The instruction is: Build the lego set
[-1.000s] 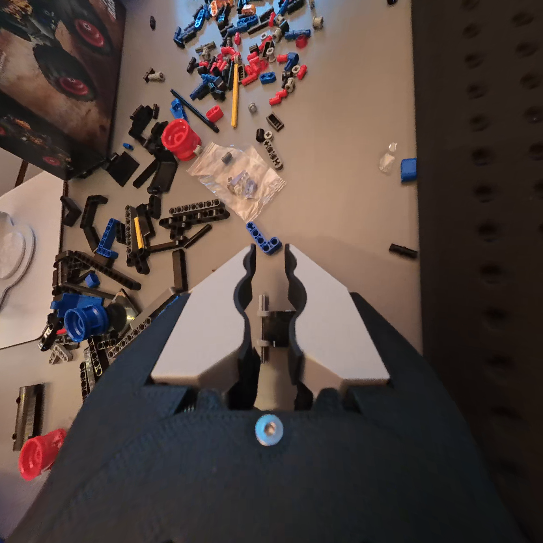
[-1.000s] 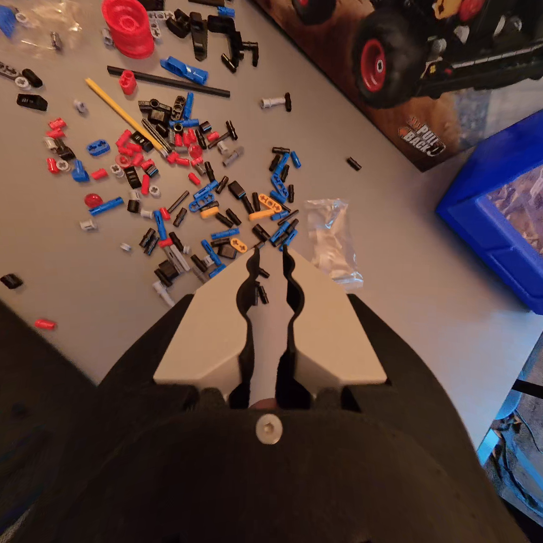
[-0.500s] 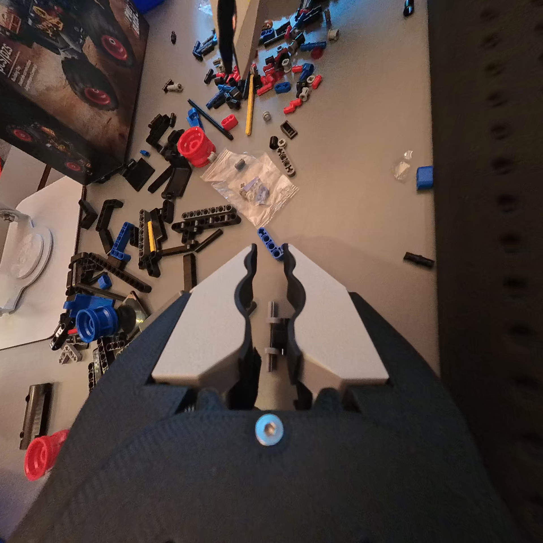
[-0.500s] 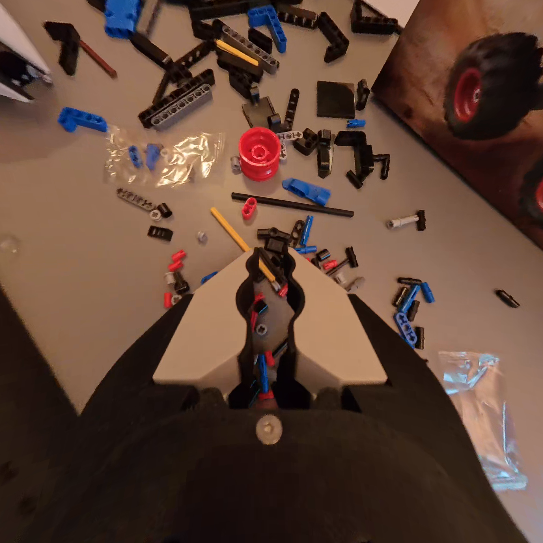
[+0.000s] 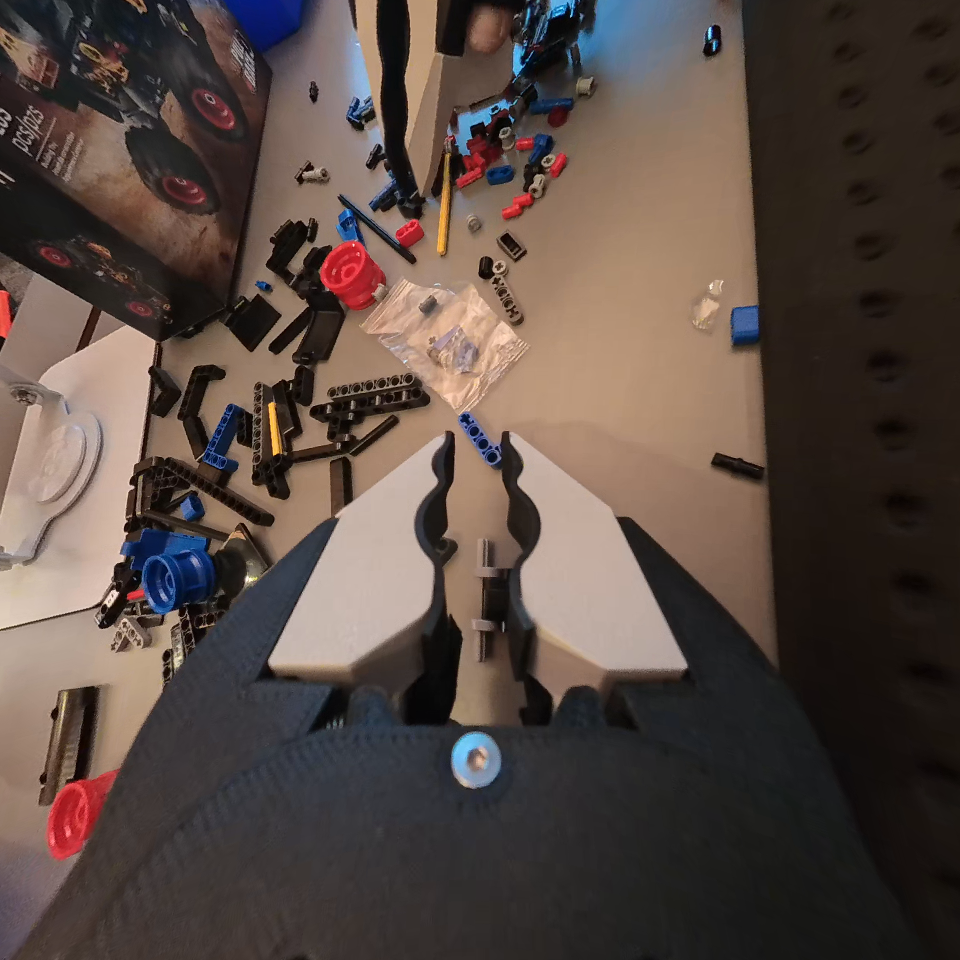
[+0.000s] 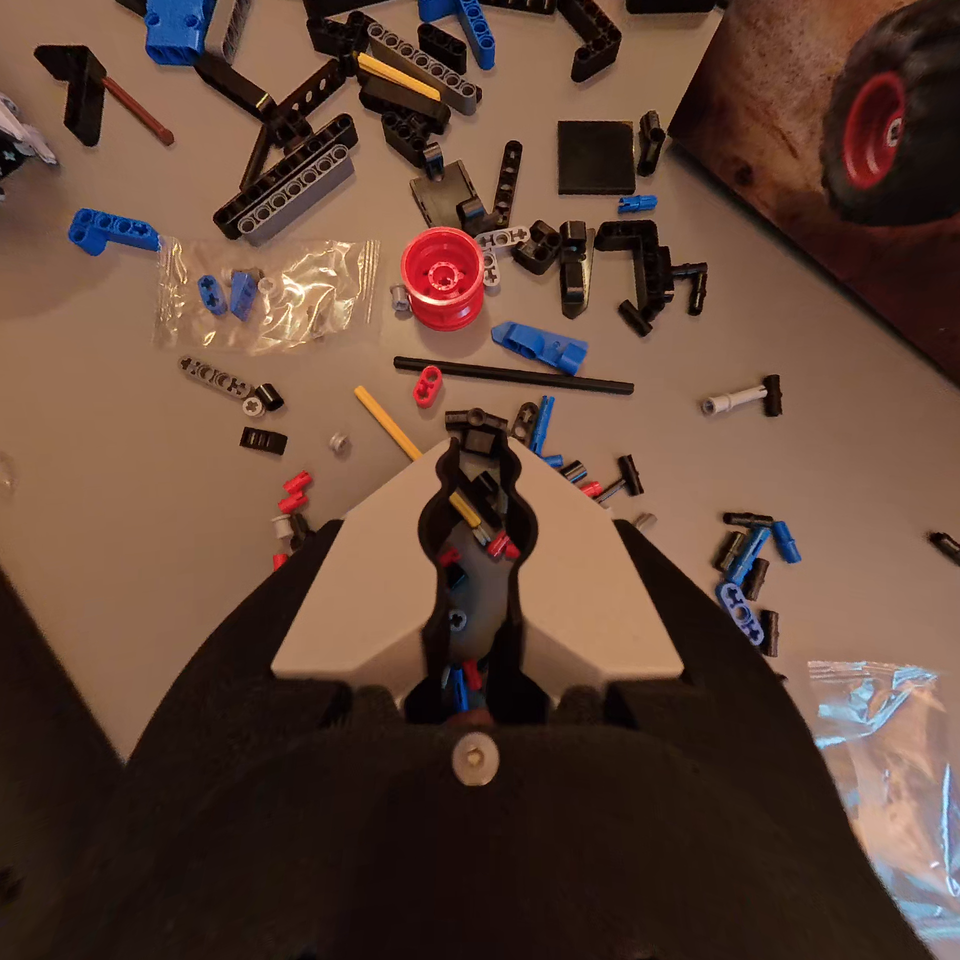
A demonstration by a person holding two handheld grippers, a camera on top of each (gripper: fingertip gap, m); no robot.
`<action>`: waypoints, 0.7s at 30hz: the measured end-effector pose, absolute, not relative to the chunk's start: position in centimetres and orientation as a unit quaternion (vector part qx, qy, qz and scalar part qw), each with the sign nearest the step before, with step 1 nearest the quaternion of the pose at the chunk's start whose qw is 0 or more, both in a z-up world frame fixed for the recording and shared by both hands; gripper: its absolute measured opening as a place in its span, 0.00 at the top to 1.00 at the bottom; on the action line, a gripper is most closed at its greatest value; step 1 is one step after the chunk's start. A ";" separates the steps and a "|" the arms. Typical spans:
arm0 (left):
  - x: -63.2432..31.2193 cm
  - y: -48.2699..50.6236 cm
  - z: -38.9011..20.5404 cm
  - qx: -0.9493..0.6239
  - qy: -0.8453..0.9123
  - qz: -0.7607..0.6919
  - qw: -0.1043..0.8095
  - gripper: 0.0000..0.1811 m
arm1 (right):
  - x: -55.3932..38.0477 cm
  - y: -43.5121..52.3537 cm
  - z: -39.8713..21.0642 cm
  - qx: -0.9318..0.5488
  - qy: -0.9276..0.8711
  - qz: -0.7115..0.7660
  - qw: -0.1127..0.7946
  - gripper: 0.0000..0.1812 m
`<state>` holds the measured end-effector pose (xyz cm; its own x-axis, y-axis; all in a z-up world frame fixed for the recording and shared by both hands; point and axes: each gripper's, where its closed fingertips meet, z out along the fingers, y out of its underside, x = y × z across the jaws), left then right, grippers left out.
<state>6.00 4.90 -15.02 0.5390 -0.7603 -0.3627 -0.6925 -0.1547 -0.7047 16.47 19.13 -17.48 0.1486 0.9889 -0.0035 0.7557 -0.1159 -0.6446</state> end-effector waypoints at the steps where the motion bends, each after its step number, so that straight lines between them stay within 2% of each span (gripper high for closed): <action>1: 6.0 4.9 -15.0 -0.759 0.478 -0.038 0.440 0.91 | 16.4 19.2 -17.5 -0.714 -0.610 0.228 0.257 0.92; 12: 5.8 5.3 -14.2 -0.757 0.464 -0.036 0.459 0.91 | 16.3 19.1 -16.6 -0.708 -0.603 0.245 0.272 0.93; 16: 6.1 6.2 -12.8 -0.761 0.430 -0.052 0.484 0.90 | 15.8 17.9 -14.3 -0.684 -0.603 0.268 0.311 0.93; 17: 6.4 6.4 -12.3 -0.760 0.419 -0.063 0.492 0.90 | 15.5 17.4 -13.5 -0.672 -0.605 0.276 0.327 1.00; 21: 8.1 7.2 -10.4 -0.760 0.373 -0.131 0.515 0.87 | 14.4 14.9 -10.8 -0.627 -0.612 0.296 0.380 1.00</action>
